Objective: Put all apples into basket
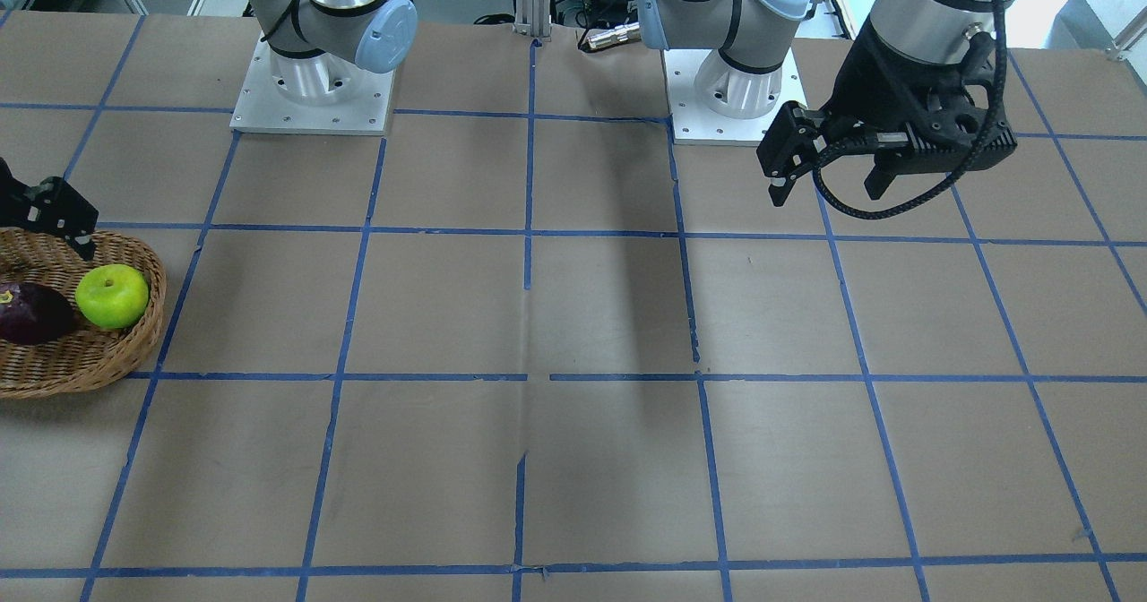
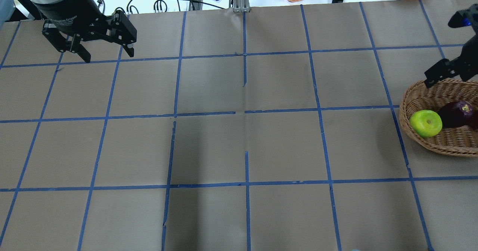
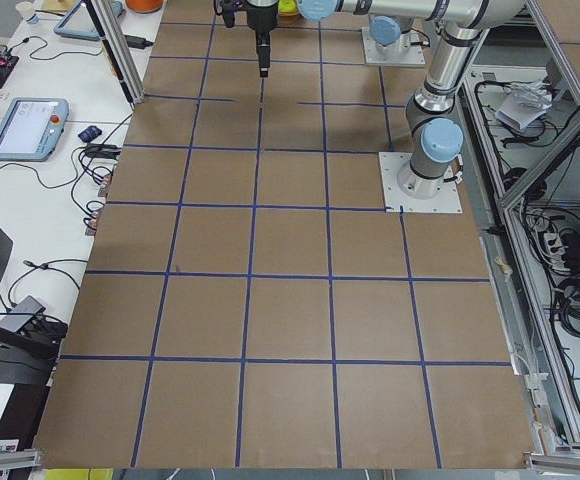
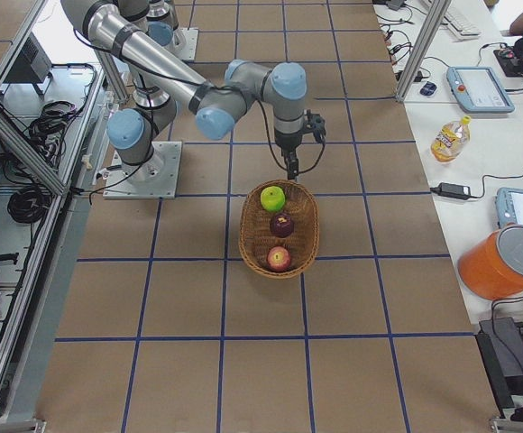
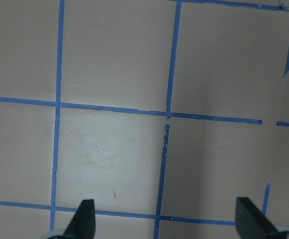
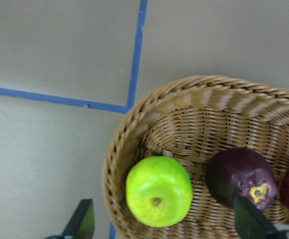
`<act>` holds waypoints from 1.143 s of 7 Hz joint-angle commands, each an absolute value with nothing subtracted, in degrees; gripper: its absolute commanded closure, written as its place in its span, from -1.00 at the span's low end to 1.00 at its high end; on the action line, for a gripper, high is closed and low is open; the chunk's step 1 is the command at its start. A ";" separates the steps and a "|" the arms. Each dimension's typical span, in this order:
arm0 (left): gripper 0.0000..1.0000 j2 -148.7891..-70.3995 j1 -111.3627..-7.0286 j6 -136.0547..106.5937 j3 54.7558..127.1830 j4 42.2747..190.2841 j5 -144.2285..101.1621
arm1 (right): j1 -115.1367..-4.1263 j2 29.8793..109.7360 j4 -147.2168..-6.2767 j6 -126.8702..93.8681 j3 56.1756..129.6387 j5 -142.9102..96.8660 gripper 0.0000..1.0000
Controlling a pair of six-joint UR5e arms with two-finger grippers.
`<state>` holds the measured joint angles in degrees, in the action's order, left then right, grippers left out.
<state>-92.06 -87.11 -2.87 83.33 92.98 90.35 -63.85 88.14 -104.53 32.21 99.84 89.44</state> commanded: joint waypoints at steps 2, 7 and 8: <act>-1.00 -92.11 -87.19 -2.90 83.32 92.90 90.26 | -82.47 88.42 -83.61 1.68 83.60 90.26 -1.00; -1.00 -91.93 -86.93 -2.90 82.71 92.81 90.26 | -93.08 88.94 -83.67 -14.85 82.27 90.35 -1.00; -1.00 -92.02 -86.92 -2.90 82.71 92.81 90.26 | -93.08 88.86 -83.76 -14.77 81.83 90.18 -1.00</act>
<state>-91.96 -87.01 -2.90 82.89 92.84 90.26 -92.95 88.86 -83.73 -14.63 82.23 90.28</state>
